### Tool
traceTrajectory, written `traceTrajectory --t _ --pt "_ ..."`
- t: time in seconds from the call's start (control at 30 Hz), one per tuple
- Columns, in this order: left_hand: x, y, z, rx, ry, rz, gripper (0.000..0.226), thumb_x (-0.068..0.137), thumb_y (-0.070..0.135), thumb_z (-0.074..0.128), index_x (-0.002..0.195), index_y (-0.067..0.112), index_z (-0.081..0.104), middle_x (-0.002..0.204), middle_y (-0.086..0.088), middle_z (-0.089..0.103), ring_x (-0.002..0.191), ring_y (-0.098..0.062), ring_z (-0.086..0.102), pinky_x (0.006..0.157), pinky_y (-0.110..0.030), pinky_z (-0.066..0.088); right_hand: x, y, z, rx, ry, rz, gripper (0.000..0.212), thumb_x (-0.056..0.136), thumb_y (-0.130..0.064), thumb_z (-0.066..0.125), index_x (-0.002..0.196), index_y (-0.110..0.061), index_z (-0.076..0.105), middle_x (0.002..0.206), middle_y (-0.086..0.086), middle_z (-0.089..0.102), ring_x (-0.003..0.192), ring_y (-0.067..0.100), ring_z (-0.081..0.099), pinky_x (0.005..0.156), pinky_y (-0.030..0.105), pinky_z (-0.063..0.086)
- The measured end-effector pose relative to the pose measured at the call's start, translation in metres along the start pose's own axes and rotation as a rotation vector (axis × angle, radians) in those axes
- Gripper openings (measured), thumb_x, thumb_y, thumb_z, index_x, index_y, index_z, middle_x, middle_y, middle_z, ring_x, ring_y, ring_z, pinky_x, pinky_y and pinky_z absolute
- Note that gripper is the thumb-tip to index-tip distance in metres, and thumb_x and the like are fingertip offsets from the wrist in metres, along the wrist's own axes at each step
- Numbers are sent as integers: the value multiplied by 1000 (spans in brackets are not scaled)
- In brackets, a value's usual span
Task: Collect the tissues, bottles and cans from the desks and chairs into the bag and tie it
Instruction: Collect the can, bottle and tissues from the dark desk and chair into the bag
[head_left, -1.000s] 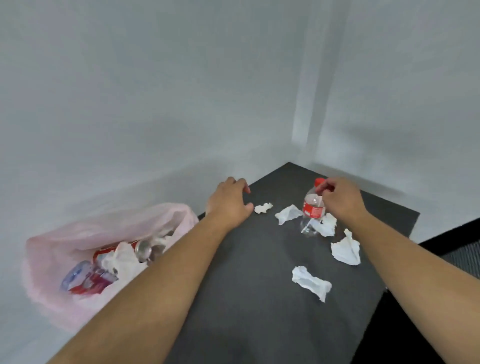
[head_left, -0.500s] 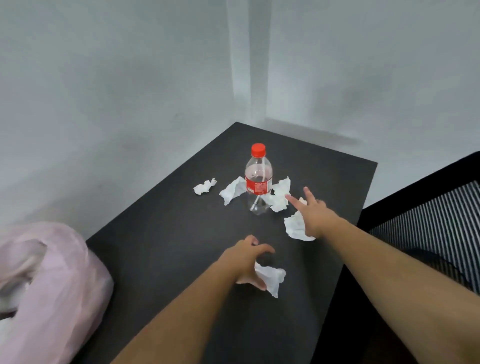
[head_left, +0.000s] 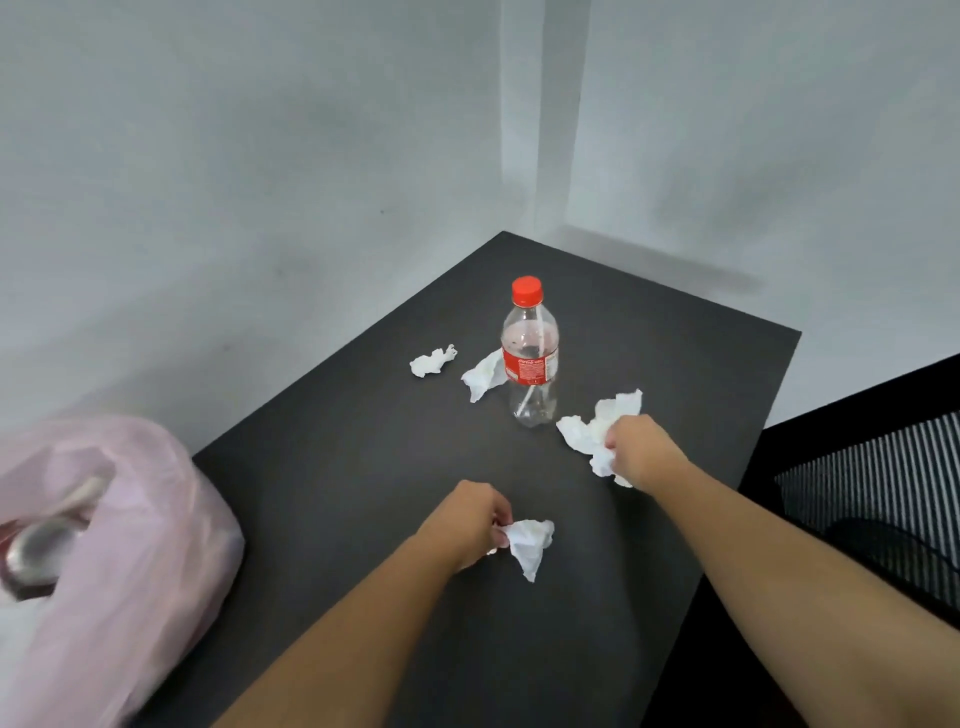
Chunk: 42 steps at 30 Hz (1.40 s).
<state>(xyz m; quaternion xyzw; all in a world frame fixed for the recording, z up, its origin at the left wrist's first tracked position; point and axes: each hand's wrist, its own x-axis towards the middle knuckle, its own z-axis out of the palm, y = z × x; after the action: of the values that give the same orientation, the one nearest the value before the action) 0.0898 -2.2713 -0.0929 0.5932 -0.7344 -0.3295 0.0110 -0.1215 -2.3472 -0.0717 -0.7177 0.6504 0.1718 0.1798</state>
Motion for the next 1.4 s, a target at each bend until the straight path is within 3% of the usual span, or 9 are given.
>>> traceTrajectory --t 0.1,0.23,0.5,0.63,0.83,0.97,1.07,1.13,1.4 --pt "-15 -1 -15 -21 54 -31 12 80 9 66 90 8 72 91 -9 72 74 -16 59 64 -19 42 -23 4 -14 162 26 91 21 81 -12 50 63 -15 40 66 -2 45 76 22 46 55 22 37" --pt "-53 0 -52 -29 159 -48 9 79 7 65 85 8 72 88 -11 71 72 -14 55 62 -19 40 -65 -10 -52 188 61 21 24 73 -11 58 54 -13 45 58 0 45 63 20 47 46 20 34" --pt "-175 -16 -180 0 563 -60 6 73 6 68 78 9 66 63 9 53 68 -15 53 61 -23 41 -136 -137 -140 346 136 -350 13 62 -12 64 54 -12 55 53 2 54 56 19 51 54 26 37" --pt "-270 -57 -243 61 794 -215 10 71 3 67 79 9 68 74 2 57 71 -15 52 64 -21 37 -191 -248 -168 492 161 -611 15 74 -3 61 63 -12 65 60 1 62 54 12 57 54 17 45" --pt "-355 -142 -223 47 850 -528 19 75 -3 61 74 16 62 93 -3 67 81 -18 58 66 -23 39 -228 -380 -132 436 85 -812 8 76 -2 62 75 -4 70 63 4 62 52 10 57 50 16 44" --pt "-367 -193 -179 -89 804 -682 18 77 0 60 91 11 63 110 -10 65 94 -26 61 71 -25 43 -208 -437 -76 132 184 -734 13 79 -6 57 67 -5 61 74 14 62 70 24 53 52 26 34" --pt "-364 -206 -157 -64 609 -576 50 78 11 70 126 13 55 133 -6 55 110 -22 57 87 -23 43 -195 -439 -48 8 52 -735 37 85 -25 64 122 -19 63 138 8 52 123 24 50 92 27 41" --pt "-363 -207 -162 -27 618 -531 59 77 14 69 132 24 50 138 3 52 121 -19 52 95 -25 42 -196 -432 -48 60 35 -760 51 85 -36 66 134 -30 53 153 -1 34 138 19 35 110 29 28" --pt "-309 -149 -230 211 798 -408 51 80 20 62 129 28 49 137 0 48 124 -22 44 98 -35 41 -186 -346 -136 567 673 -763 12 86 -21 61 94 -18 70 104 -2 64 96 14 57 84 24 43"
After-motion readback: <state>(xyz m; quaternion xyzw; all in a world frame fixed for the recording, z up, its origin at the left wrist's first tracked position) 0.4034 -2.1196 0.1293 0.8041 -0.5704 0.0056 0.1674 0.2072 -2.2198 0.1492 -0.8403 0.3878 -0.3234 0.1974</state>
